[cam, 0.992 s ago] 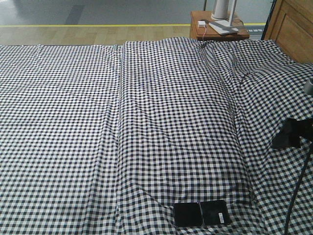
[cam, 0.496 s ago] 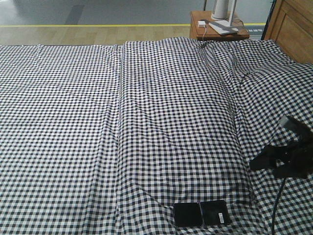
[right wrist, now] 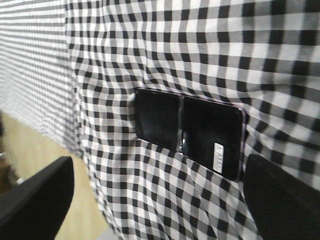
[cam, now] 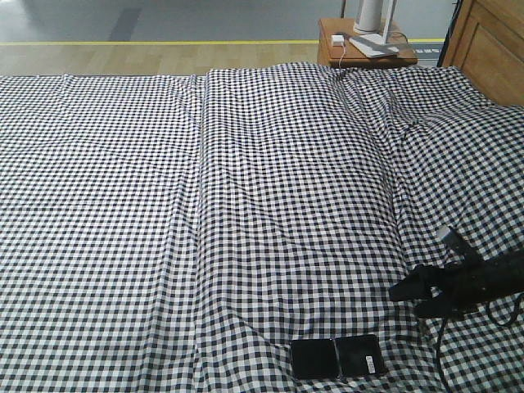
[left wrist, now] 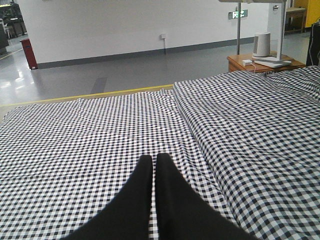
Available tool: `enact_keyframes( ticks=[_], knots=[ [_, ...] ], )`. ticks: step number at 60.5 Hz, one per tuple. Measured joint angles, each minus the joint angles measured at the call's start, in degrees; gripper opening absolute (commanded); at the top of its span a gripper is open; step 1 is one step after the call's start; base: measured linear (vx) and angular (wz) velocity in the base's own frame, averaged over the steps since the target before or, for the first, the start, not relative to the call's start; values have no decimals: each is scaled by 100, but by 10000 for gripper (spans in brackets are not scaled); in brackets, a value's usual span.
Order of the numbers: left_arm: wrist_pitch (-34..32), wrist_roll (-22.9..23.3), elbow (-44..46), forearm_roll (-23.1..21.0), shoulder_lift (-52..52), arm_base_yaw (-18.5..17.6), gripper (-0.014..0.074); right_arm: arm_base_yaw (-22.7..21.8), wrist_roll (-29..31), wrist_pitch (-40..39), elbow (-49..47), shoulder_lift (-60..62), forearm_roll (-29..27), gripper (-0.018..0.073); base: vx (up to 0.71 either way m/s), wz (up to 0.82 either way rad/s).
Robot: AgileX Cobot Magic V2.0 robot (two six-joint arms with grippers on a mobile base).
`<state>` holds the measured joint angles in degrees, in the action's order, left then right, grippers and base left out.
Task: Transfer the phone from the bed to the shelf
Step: 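Move the right gripper down toward the black phone on the bed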
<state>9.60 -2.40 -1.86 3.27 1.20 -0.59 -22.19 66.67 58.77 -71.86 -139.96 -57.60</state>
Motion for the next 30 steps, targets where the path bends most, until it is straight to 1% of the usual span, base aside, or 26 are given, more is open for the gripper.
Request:
enact_keyframes(
  ticks=[11,30],
  knots=[
    [0,0,0,0,0,0,1,0,24,323,-453,-620,0,634,0,0],
    [0,0,0,0,0,0,1,0,258,526,-706,-1379,-42,624,0,0]
  ],
)
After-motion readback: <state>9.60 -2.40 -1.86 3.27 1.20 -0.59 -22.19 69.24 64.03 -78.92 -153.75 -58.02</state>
